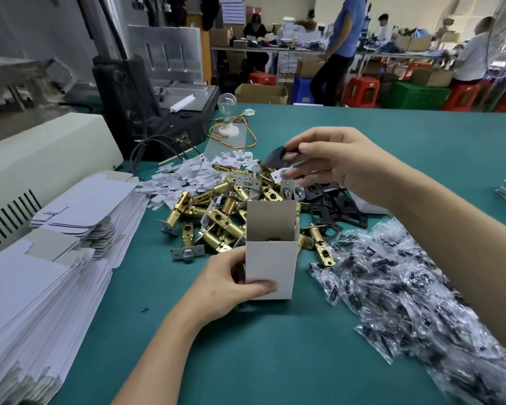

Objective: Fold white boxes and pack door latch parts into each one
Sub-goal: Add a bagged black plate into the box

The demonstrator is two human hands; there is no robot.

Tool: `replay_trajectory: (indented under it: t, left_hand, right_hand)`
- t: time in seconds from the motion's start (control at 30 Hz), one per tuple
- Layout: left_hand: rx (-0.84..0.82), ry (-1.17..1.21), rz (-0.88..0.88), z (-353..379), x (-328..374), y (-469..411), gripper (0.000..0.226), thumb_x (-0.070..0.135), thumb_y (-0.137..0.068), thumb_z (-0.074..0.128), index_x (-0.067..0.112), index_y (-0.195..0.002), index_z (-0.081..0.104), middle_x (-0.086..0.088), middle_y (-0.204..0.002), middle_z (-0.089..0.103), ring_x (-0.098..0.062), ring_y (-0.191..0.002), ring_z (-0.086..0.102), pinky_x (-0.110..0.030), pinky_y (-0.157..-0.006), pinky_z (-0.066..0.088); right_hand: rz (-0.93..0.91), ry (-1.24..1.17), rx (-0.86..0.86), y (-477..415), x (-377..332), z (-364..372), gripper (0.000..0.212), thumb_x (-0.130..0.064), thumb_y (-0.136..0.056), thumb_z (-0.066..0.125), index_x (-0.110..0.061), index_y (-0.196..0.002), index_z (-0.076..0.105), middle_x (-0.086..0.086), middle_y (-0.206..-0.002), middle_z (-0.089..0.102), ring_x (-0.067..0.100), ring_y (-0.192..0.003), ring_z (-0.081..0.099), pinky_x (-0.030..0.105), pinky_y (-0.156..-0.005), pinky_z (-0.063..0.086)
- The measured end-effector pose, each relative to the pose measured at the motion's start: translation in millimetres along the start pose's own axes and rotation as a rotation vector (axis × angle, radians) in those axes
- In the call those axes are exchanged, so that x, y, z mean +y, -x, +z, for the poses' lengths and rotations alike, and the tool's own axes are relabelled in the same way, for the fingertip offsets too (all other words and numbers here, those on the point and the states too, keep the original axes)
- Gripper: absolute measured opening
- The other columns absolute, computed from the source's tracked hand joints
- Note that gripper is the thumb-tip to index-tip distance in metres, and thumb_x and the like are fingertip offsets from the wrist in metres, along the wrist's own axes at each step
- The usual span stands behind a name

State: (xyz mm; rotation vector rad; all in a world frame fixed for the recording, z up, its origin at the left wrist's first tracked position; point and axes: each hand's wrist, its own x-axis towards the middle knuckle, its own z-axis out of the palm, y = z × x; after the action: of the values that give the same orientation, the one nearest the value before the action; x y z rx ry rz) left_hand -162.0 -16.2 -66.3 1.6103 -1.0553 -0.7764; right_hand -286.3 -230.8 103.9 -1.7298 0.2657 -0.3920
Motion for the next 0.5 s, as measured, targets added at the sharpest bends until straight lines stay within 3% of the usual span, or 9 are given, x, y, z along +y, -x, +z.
replay_trajectory:
  t: [0.1, 0.17, 0.27, 0.37, 0.43, 0.5]
  left_hand:
    - [-0.003, 0.004, -0.002, 0, 0, 0, 0.05, 0.045, -0.072, 0.089, 0.053, -0.118, 0.07, 0.01, -0.115, 0.078, -0.024, -0.107, 0.073, -0.053, -0.095, 0.06]
    - [0.0, 0.008, -0.001, 0, 0, 0, 0.051, 0.046, -0.071, 0.089, 0.053, -0.118, 0.07, 0.009, -0.114, 0.078, -0.029, -0.108, 0.072, -0.055, -0.096, 0.059]
    - [-0.01, 0.009, 0.008, 1, 1, 1, 0.052, 0.046, -0.071, 0.089, 0.054, -0.119, 0.07, 0.01, -0.116, 0.077, -0.028, -0.109, 0.072, -0.053, -0.097, 0.059]
    - [-0.015, 0.003, 0.035, 1, 2, 2, 0.051, 0.044, -0.071, 0.089, 0.055, -0.118, 0.07, 0.013, -0.117, 0.076, -0.017, -0.108, 0.072, -0.044, -0.098, 0.06]
    - [-0.009, 0.005, 0.05, 1, 4, 2, 0.05, 0.043, -0.072, 0.089, 0.056, -0.117, 0.071, 0.015, -0.117, 0.076, -0.012, -0.107, 0.072, -0.037, -0.096, 0.06]
    - [0.002, -0.003, 0.055, 0, 4, 1, 0.05, 0.042, -0.073, 0.089, 0.057, -0.117, 0.07, 0.015, -0.115, 0.076, -0.012, -0.104, 0.072, -0.034, -0.095, 0.059]
  right_hand:
    - [-0.082, 0.127, -0.079, 4, -8, 5, 0.024, 0.002, -0.101, 0.054, -0.011, -0.116, 0.067, 0.004, -0.112, 0.078, 0.024, -0.103, 0.076, 0.019, -0.064, 0.057]
    - [-0.174, 0.322, -0.027, 6, -11, 9, 0.019, -0.001, -0.098, 0.064, -0.011, -0.112, 0.069, 0.001, -0.103, 0.08, 0.019, -0.089, 0.078, 0.015, -0.063, 0.053]
    - [-0.241, 0.524, 0.033, 7, -18, 15, 0.007, -0.008, -0.094, 0.073, -0.012, -0.099, 0.075, -0.002, -0.087, 0.08, 0.017, -0.066, 0.073, 0.023, -0.06, 0.055]
    - [-0.281, 0.779, 0.003, 7, -25, 18, 0.005, -0.023, -0.088, 0.08, -0.025, -0.092, 0.079, -0.003, -0.08, 0.075, 0.021, -0.071, 0.068, 0.035, -0.067, 0.057]
    - [-0.292, 0.849, -0.02, 9, -30, 18, 0.008, -0.035, -0.083, 0.081, -0.03, -0.09, 0.08, -0.004, -0.083, 0.066, 0.013, -0.068, 0.059, 0.024, -0.064, 0.048]
    - [-0.264, 0.87, -0.076, 12, -36, 18, 0.012, -0.042, -0.082, 0.078, -0.031, -0.088, 0.078, -0.009, -0.087, 0.068, 0.007, -0.074, 0.063, 0.013, -0.064, 0.046]
